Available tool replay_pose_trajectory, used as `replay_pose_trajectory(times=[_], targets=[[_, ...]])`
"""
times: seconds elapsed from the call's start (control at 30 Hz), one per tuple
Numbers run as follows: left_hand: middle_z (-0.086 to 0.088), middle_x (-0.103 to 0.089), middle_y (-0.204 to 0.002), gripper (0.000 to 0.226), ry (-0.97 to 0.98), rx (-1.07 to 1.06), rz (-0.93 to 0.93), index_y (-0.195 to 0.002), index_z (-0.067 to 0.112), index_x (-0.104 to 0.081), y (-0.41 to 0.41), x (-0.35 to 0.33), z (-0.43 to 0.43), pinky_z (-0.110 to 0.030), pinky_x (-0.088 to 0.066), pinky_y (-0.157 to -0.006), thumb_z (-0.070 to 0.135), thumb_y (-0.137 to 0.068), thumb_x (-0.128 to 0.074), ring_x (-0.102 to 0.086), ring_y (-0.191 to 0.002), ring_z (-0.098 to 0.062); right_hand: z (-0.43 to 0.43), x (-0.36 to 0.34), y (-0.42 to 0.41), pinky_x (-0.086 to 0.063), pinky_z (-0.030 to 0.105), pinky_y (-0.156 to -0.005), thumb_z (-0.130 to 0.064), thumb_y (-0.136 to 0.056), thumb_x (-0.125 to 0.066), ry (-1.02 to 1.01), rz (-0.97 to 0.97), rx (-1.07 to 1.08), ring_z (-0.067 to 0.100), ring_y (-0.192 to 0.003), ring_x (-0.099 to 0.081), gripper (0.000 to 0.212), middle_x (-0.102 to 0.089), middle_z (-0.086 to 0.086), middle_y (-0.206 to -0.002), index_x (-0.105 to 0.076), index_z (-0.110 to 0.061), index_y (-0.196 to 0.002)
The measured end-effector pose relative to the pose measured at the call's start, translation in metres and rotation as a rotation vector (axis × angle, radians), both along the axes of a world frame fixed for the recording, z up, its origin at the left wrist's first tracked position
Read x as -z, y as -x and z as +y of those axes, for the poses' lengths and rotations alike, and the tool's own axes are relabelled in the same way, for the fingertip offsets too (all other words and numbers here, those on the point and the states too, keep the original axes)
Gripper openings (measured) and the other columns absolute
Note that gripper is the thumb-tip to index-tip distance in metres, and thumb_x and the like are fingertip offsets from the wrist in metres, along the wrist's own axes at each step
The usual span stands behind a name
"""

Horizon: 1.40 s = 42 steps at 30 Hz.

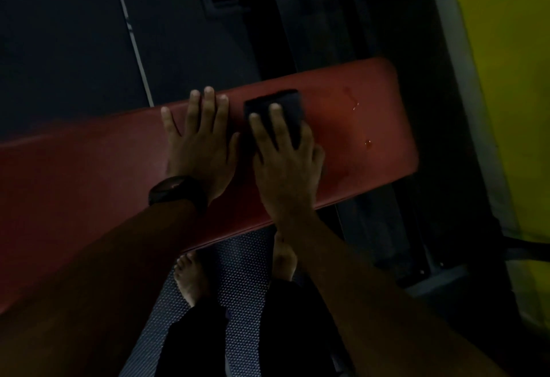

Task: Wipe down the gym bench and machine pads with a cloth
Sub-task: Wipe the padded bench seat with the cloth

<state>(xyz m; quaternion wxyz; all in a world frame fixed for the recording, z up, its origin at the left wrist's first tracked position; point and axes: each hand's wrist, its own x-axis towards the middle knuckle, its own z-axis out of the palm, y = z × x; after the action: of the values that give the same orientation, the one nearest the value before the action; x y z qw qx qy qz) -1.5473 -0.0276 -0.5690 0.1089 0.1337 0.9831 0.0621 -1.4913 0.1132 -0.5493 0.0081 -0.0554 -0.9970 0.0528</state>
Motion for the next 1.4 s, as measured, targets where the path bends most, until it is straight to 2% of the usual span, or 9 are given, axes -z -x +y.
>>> replay_pose_trajectory(times=[0.13,0.37,0.6,0.73,0.83,0.93,1.1,1.3,1.4], targets=[[-0.012,-0.012,-0.169,0.068,0.007,0.010,0.010,-0.161,0.010,-0.017,0.001,0.000,0.003,-0.069,-0.003,-0.119,0.045,-0.103,-0.017,-0.006,-0.157,-0.030,0.041,-0.001,0.048,-0.050,0.053,-0.088,-0.040,-0.096,-0.053,-0.156,-0.002,-0.318,0.038,-0.133,-0.045,0.061,-0.034,0.000,-0.163,-0.036,-0.040,-0.154],[-0.015,-0.017,-0.168,0.074,-0.003,0.009,-0.004,-0.160,0.009,-0.020,0.007,-0.001,0.009,-0.068,-0.006,-0.120,0.048,-0.097,-0.018,-0.011,-0.156,-0.033,0.025,-0.008,0.032,-0.042,0.059,-0.099,-0.039,-0.096,-0.054,0.005,-0.063,0.444,0.039,-0.139,-0.037,0.068,-0.021,0.000,-0.168,-0.028,-0.040,-0.158],[-0.011,-0.013,-0.169,0.074,0.022,0.036,0.017,-0.161,0.013,-0.016,0.006,0.003,0.013,-0.066,-0.005,-0.120,0.055,-0.100,-0.018,-0.007,-0.156,-0.030,0.044,-0.005,0.062,-0.048,0.056,-0.091,-0.048,-0.099,-0.046,-0.120,-0.100,-0.277,0.039,-0.136,-0.041,0.058,-0.028,-0.001,-0.165,-0.031,-0.044,-0.155],[-0.012,-0.013,-0.169,0.077,-0.015,0.022,0.006,-0.161,0.012,-0.016,0.004,-0.001,0.013,-0.065,-0.005,-0.121,0.056,-0.098,-0.018,-0.006,-0.157,-0.030,0.068,-0.023,0.077,-0.049,0.053,-0.091,-0.042,-0.099,-0.050,-0.084,-0.063,0.126,0.032,-0.138,-0.041,0.063,-0.024,-0.002,-0.167,-0.027,-0.042,-0.157],[-0.012,-0.010,-0.170,0.077,0.008,0.032,-0.010,-0.162,0.012,-0.013,0.005,-0.002,0.012,-0.065,-0.006,-0.121,0.056,-0.099,-0.016,-0.004,-0.157,-0.030,0.040,-0.041,0.055,-0.052,0.027,-0.087,-0.028,-0.108,-0.041,-0.061,-0.265,0.292,0.003,-0.149,-0.005,0.064,-0.007,-0.001,-0.170,-0.009,-0.022,-0.163],[-0.011,-0.006,-0.170,0.076,0.016,0.027,-0.014,-0.162,0.012,-0.009,0.003,-0.002,0.013,-0.064,-0.005,-0.122,0.055,-0.101,-0.019,-0.001,-0.157,-0.029,0.008,-0.030,0.020,-0.045,0.056,-0.097,-0.040,-0.098,-0.047,0.074,-0.101,0.176,0.036,-0.142,-0.033,0.064,-0.020,0.001,-0.168,-0.028,-0.035,-0.159],[-0.012,-0.004,-0.170,0.076,0.016,0.020,-0.011,-0.162,0.011,-0.007,-0.002,-0.003,0.016,-0.062,-0.001,-0.122,0.053,-0.101,-0.022,0.001,-0.157,-0.029,0.053,-0.014,0.062,-0.049,0.052,-0.086,-0.045,-0.098,-0.046,-0.154,-0.125,-0.286,0.040,-0.129,-0.048,0.056,-0.035,0.000,-0.162,-0.036,-0.043,-0.153],[-0.014,-0.006,-0.170,0.075,0.012,0.016,0.001,-0.161,0.009,-0.012,-0.011,-0.004,0.019,-0.063,-0.002,-0.122,0.052,-0.101,-0.019,-0.001,-0.157,-0.032,0.052,-0.036,0.036,-0.037,0.020,-0.105,-0.037,-0.104,-0.045,0.150,-0.249,0.385,0.035,-0.151,-0.018,0.071,-0.003,0.004,-0.170,-0.011,-0.016,-0.163],[-0.016,-0.009,-0.169,0.075,0.014,0.030,0.003,-0.161,0.008,-0.014,-0.013,-0.003,0.019,-0.064,-0.004,-0.121,0.052,-0.100,-0.018,-0.003,-0.156,-0.033,0.014,-0.027,-0.008,-0.046,0.053,-0.094,-0.037,-0.094,-0.054,0.074,-0.062,0.376,0.041,-0.137,-0.039,0.065,-0.026,0.001,-0.166,-0.034,-0.035,-0.157]])
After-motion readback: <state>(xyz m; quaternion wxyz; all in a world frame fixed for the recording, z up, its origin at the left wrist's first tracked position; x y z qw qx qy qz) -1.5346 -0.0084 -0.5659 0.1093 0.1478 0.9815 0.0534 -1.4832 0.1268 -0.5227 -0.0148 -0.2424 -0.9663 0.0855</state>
